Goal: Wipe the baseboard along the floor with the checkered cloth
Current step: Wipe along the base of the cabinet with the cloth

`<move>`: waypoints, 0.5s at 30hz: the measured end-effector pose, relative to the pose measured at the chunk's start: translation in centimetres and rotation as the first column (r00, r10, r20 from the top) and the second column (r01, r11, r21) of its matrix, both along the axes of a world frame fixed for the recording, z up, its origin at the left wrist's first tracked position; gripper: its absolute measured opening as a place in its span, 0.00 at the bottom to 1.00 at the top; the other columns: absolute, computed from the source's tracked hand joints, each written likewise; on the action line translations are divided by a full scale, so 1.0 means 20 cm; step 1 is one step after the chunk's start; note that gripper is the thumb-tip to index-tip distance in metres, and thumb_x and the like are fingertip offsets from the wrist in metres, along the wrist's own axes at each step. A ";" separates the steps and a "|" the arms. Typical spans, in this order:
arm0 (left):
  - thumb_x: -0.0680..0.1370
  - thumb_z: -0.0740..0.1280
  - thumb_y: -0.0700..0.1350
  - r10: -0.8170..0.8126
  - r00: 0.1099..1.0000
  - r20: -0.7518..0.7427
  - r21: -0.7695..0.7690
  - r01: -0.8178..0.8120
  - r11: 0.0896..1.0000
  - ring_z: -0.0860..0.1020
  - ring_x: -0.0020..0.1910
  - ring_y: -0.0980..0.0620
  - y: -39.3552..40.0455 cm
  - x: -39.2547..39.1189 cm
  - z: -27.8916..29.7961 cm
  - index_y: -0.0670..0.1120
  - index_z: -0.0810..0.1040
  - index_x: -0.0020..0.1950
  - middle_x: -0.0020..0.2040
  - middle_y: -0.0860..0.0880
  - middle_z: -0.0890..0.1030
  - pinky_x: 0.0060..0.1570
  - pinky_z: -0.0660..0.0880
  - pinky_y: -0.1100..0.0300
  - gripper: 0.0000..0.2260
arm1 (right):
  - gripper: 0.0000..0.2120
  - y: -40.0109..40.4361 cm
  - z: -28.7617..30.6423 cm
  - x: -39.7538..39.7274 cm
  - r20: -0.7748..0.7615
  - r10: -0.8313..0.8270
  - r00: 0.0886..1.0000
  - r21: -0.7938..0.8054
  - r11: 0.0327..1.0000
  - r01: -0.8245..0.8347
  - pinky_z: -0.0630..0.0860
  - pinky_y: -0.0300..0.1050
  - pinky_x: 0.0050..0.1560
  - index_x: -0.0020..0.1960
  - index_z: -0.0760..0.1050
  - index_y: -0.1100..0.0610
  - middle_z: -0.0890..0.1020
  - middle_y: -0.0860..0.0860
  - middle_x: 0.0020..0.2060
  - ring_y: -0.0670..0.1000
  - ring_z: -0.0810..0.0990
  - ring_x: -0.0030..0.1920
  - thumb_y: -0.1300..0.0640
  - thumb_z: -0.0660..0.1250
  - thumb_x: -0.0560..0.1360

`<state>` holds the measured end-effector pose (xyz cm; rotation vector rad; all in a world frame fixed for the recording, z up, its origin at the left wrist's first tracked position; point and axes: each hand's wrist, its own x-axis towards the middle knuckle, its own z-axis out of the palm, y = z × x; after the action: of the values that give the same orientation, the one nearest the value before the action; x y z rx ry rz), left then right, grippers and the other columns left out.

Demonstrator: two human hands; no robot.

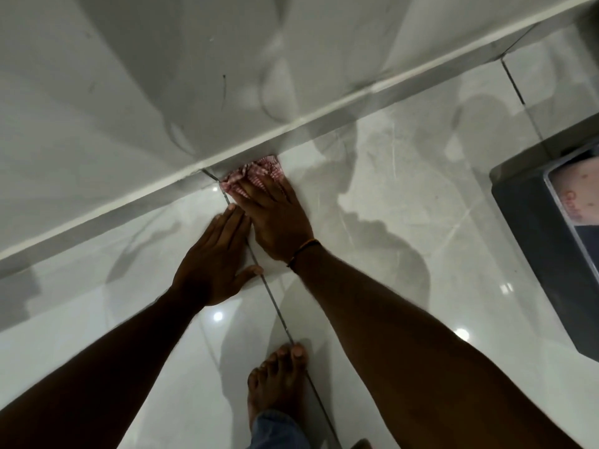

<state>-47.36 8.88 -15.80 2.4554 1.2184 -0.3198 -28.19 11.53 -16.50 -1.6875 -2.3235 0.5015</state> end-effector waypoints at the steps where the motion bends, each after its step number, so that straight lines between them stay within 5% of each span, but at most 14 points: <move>1: 0.80 0.46 0.73 -0.001 1.000 -0.004 0.005 0.001 1.000 0.51 0.86 0.40 0.00 -0.01 0.00 0.38 0.55 0.85 0.86 0.37 0.56 0.85 0.51 0.45 0.46 | 0.27 0.01 0.00 0.00 0.006 0.020 1.000 -0.002 1.000 -0.020 0.56 0.61 0.85 0.82 0.64 0.47 0.67 0.47 0.82 0.54 0.58 0.85 0.59 0.56 0.84; 7: 0.81 0.47 0.72 -0.009 0.999 0.037 0.036 0.008 0.999 0.53 0.86 0.40 0.00 0.00 0.02 0.39 0.54 0.85 0.86 0.39 0.55 0.85 0.53 0.45 0.45 | 0.31 0.09 0.01 0.30 -0.013 -0.172 0.985 0.098 0.980 0.173 0.57 0.61 0.85 0.80 0.68 0.50 0.71 0.51 0.80 0.57 0.63 0.84 0.65 0.59 0.79; 15: 0.80 0.56 0.68 0.106 0.994 0.011 0.155 -0.106 0.982 0.57 0.84 0.33 0.05 0.12 -0.06 0.35 0.59 0.83 0.84 0.34 0.60 0.83 0.55 0.39 0.44 | 0.30 0.28 0.03 0.99 0.141 -0.434 0.890 0.077 0.901 0.427 0.52 0.62 0.86 0.81 0.65 0.53 0.65 0.55 0.83 0.60 0.56 0.85 0.62 0.60 0.80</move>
<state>-45.02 9.79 -17.09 2.5067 1.4158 -0.1988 -8.44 17.06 -15.90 -2.2039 -1.9371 0.2337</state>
